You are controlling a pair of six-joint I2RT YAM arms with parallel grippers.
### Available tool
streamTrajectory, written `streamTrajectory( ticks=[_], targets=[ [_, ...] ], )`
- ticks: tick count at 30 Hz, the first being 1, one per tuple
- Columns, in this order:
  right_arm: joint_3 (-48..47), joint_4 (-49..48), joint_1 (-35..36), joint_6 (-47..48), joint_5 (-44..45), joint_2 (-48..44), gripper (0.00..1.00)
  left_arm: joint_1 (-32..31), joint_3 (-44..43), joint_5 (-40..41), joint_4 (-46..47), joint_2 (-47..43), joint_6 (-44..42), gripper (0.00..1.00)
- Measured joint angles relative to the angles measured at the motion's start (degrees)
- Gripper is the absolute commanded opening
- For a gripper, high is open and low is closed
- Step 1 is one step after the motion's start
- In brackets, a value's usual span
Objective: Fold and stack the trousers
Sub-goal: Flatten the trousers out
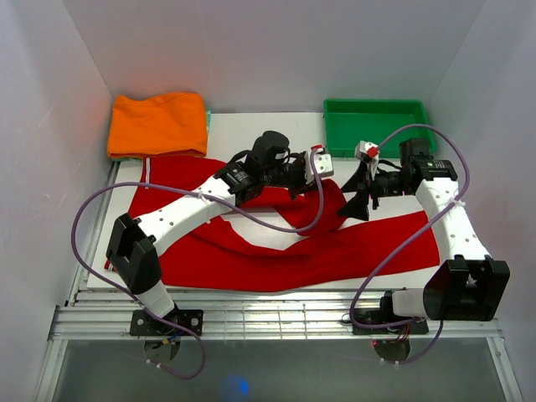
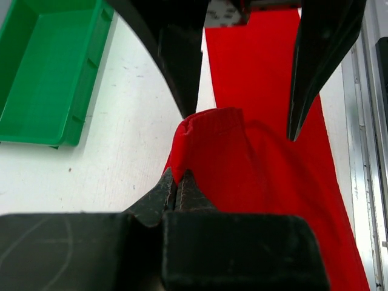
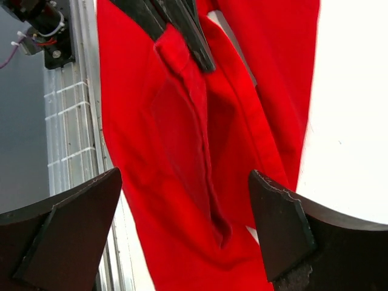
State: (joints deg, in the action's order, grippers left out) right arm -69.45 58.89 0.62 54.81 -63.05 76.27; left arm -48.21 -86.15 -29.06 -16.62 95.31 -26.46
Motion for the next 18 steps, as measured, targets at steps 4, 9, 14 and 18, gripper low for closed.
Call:
streamTrajectory(
  ticks=[4,9,14,18],
  targets=[
    [-0.13,-2.54,4.33,-2.64,-0.72,0.02,0.98,0.0,0.76,-0.39,2.95,-1.14,0.7,0.0],
    [-0.15,-3.19,9.35,-4.07,-1.05,0.33,0.08,0.28,0.76,-0.37,6.56,-1.44,1.68,0.0],
    [-2.54,-3.48,7.91,-7.32,0.57,1.49,0.08,0.9,0.72,3.45,6.95,-1.57,3.39,0.46],
    [-6.84,-0.94,-1.6,-6.03,2.71,1.6,0.08,10.78,2.67,7.56,5.2,-4.31,6.64,0.57]
  ],
)
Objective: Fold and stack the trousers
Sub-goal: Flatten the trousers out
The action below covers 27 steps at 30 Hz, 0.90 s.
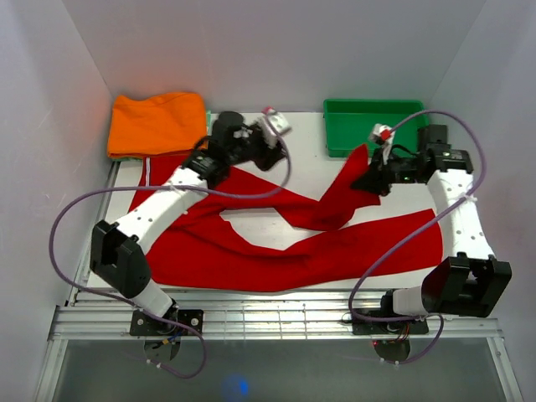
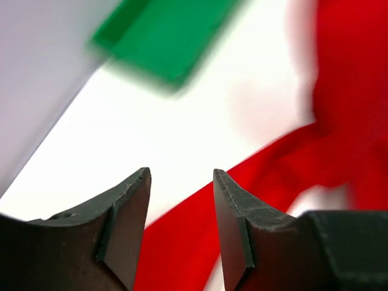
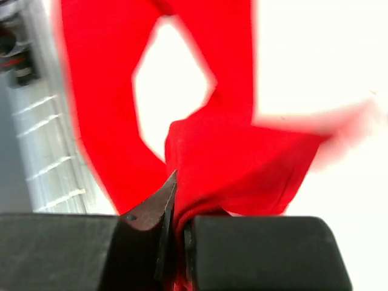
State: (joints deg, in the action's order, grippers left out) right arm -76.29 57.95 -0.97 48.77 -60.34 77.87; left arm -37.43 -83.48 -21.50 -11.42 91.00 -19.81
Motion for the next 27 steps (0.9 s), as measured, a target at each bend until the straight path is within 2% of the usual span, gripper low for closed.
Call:
streamTrajectory(
  ticks=[6,9,11,14,18,22,27],
  targets=[
    [-10.84,9.77,-17.29,9.88,3.89,3.63,0.08,33.79,6.99,2.34,-4.72,-4.83,1.64,0.54],
    [-12.04,12.87,-22.01,12.85,7.8,4.85,0.08,45.03,9.05,1.84,-8.85,-3.63,1.22,0.49],
    [-13.29,14.38,-23.47,13.4,10.03,6.64,0.08,48.68,10.84,1.4,-11.1,-2.45,0.24,0.49],
    [-15.19,15.45,-25.44,13.64,11.87,9.46,0.08,50.07,15.32,1.22,-12.92,-0.22,-1.25,0.44],
    [-17.31,15.76,-29.03,15.5,14.14,11.13,0.08,52.17,20.04,1.55,-15.21,5.95,-1.95,0.32],
    [-16.65,16.06,-30.88,23.71,16.87,9.4,0.08,59.47,18.43,-0.44,-17.03,13.35,-0.66,0.25],
    [-14.43,16.06,-32.79,38.99,16.9,8.37,0.08,69.09,14.82,-1.22,-18.84,16.24,-0.09,0.25]
  ],
)
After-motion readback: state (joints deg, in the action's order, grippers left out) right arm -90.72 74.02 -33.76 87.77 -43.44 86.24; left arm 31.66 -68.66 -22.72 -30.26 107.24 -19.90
